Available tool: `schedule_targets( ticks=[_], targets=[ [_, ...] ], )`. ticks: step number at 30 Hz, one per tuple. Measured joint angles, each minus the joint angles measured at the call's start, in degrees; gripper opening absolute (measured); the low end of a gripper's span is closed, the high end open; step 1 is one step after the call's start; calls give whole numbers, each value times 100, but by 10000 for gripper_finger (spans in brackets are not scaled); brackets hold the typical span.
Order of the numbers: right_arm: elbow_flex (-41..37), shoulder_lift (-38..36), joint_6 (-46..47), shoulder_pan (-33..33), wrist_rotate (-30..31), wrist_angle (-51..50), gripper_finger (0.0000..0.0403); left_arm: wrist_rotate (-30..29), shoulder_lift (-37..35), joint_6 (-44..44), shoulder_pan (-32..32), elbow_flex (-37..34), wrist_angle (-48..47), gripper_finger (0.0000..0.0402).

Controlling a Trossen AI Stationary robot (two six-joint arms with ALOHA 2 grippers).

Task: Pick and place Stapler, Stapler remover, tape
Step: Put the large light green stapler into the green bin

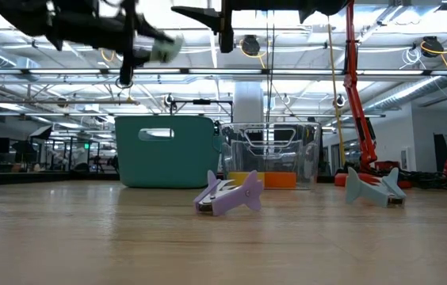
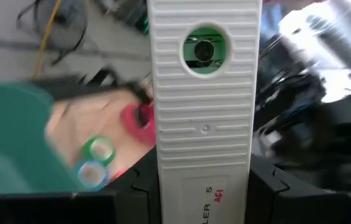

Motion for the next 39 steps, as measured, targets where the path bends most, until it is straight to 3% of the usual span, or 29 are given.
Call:
schedule_targets(
  ticks=[12, 22, 26, 31, 35, 39],
  targets=[
    [-2, -541, -541, -4, -120, -81, 249, 1819, 1822, -125, 958, 2, 415, 139],
    [-2, -1531, -1264, -152, 499, -1440, 249, 2353, 3283, -400, 854, 1064, 155, 139],
    [-4, -1771, -1404, -262, 489, -1923, 249, 2301, 3407, -503, 862, 1398, -287, 139],
    [-7, -1928, -1631, -464, 483, -2138, 249, 1788, 3278, -193, 881, 1826, -1397, 139],
    [-7, -1932, -1683, -646, 466, -2143, 249, 1259, 3270, 393, 843, 2389, -3192, 139],
    [-7, -1941, -1816, -787, 460, -2248, 249, 656, 3337, 783, 650, 2907, -4286, 139]
  ],
)
